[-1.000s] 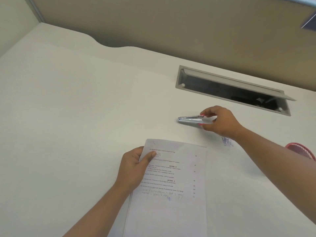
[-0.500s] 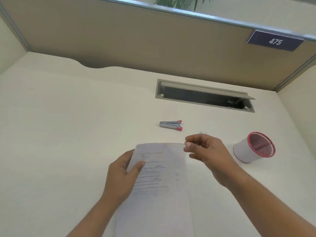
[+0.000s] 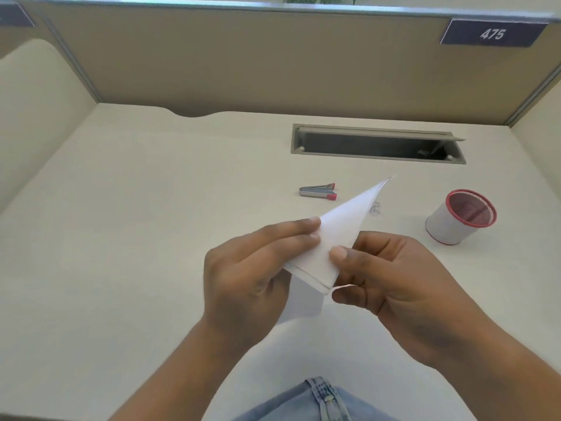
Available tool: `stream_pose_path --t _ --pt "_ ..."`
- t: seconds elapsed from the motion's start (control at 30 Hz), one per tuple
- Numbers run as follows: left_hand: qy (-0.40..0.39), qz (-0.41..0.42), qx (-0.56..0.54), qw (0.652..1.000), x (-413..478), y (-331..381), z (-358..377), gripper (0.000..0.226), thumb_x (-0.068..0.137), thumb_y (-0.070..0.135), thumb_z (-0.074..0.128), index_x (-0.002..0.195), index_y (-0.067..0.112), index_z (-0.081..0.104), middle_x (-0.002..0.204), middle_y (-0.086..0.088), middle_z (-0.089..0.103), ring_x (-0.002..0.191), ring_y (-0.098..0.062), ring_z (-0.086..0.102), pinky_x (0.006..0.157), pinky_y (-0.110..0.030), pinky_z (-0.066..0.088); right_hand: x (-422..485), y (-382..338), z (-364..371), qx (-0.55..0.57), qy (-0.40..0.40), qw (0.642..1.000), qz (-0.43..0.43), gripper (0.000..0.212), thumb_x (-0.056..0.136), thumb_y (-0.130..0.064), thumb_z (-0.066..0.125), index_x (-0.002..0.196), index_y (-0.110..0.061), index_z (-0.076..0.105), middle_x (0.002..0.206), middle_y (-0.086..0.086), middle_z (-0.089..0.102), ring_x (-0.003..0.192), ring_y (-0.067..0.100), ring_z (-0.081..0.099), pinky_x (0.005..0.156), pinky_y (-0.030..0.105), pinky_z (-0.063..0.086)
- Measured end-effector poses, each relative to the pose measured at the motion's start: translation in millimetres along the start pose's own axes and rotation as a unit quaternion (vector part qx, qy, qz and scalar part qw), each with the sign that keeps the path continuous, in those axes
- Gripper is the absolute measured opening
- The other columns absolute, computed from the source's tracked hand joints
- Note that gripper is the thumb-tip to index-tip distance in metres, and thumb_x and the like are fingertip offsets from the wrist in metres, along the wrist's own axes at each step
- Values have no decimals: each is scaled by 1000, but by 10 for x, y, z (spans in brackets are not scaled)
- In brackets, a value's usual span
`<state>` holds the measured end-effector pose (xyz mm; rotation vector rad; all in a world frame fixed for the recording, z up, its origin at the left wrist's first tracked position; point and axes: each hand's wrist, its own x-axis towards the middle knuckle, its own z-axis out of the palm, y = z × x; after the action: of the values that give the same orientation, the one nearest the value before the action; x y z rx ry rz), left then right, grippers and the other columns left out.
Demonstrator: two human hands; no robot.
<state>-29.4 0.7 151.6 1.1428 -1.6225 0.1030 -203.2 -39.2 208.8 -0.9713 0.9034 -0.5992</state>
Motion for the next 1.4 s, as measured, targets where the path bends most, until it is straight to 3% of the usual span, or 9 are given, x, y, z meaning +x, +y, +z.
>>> stream_pose_path --t 0.27,0.4,0.6,0.77,0.9,0.97,1.03,1.17,1.4 --pt "50 17 19 998 29 157 -124 19 96 -1 56 100 8 72 111 -3 71 94 -16 75 72 -32 60 -120 -33 67 14 -33 999 -37 2 72 -11 78 74 -11 76 72 7 70 64 14 63 56 21 50" --pt "55 7 18 998 42 167 -149 16 97 2 57 99 7 73 110 -3 71 95 -16 75 73 -31 60 -130 -66 122 16 -47 998 -43 14 69 -23 68 73 -12 75 71 7 68 64 13 61 55 21 49" --pt "64 5 15 998 62 178 -144 20 100 8 54 97 4 73 108 -4 72 95 -17 75 72 -33 60 -129 -128 161 12 -52 998 -45 17 68 -25 67 71 -9 72 66 5 66 60 12 59 53 19 47" --pt "79 -3 18 997 33 125 -131 22 88 -11 64 96 7 73 108 -1 71 94 -15 74 73 -31 60 -173 -211 197 6 -71 996 -52 16 68 -27 66 66 -14 74 67 5 69 60 13 61 54 19 48" --pt "87 -2 27 996 12 111 -173 17 94 -4 59 95 4 73 109 -5 71 95 -16 75 75 -31 60 -192 -241 198 -17 -57 997 -53 15 64 -30 70 58 -17 69 60 5 66 57 15 59 52 21 48" --pt "95 -1 31 995 28 132 -184 17 97 1 57 95 3 74 109 -6 71 96 -15 75 76 -30 60 -174 -205 188 -11 -44 998 -37 25 60 -35 79 55 -16 62 56 4 60 54 16 58 50 22 48" --pt "101 -1 34 994 42 146 -192 17 94 -4 58 96 4 72 109 -6 71 96 -15 74 77 -28 59 -149 -156 175 -24 -26 999 -25 32 55 -36 86 59 -17 62 60 3 59 56 15 59 50 23 48" --pt "101 2 39 994 29 140 -203 19 90 -10 59 93 2 74 108 -7 72 96 -16 75 75 -31 60 -141 -135 187 -14 -41 999 -10 13 70 -20 77 80 -12 76 76 6 69 62 13 61 54 21 50" --pt "100 10 41 994 -6 165 -231 24 91 -11 56 96 5 73 108 -6 72 95 -18 76 68 -36 60 -149 -135 238 -6 -46 998 -30 4 73 -12 73 76 -13 76 71 3 69 62 11 58 55 19 48"
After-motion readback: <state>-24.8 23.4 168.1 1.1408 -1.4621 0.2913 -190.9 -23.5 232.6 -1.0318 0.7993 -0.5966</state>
